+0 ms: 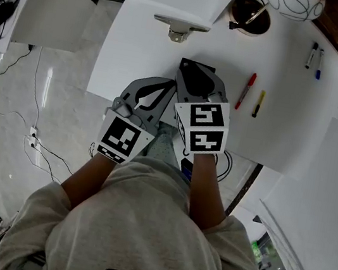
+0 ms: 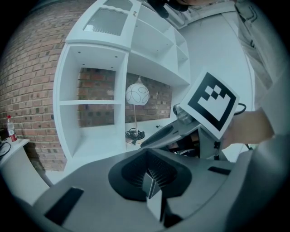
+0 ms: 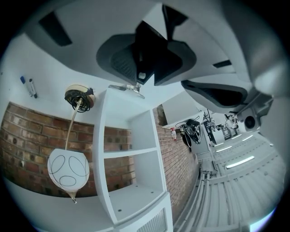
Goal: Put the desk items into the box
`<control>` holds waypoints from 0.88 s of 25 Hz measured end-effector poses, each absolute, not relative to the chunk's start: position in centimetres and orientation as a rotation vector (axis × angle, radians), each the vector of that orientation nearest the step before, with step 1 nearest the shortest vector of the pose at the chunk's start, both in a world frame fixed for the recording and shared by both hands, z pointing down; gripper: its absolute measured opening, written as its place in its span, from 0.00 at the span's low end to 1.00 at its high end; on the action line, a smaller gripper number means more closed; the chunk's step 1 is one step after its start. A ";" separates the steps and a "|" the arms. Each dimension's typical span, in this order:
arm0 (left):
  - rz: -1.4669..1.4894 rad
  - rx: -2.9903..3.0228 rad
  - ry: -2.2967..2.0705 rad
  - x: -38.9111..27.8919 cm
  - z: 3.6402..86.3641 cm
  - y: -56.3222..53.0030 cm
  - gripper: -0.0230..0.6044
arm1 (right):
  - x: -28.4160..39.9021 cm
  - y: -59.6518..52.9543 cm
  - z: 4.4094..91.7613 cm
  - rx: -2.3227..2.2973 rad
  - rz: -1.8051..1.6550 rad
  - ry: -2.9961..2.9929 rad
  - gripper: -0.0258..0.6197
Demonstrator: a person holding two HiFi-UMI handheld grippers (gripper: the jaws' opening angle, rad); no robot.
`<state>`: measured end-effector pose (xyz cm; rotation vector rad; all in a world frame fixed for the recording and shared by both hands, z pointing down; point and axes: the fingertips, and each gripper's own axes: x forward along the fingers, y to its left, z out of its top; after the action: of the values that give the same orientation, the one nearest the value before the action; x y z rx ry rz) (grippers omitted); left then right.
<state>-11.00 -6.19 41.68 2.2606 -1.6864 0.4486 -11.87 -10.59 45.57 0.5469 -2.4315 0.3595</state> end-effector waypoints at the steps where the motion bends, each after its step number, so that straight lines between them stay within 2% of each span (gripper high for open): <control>1: 0.448 2.259 -1.688 -11.0 41.7 -6.1 0.05 | -11.9 -10.5 45.5 0.547 0.357 -2.434 0.21; 18: 0.415 2.358 -1.678 -9.6 38.2 -6.1 0.05 | -9.3 -11.1 38.0 0.823 0.184 -2.700 0.23; 22: 0.406 2.397 -1.676 -9.4 36.8 -6.2 0.05 | -8.4 -11.0 35.8 0.898 0.132 -2.750 0.20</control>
<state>-9.39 -6.21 36.78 2.3971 -1.6765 0.4057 -8.41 -10.96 35.85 0.8984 -2.7500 0.1319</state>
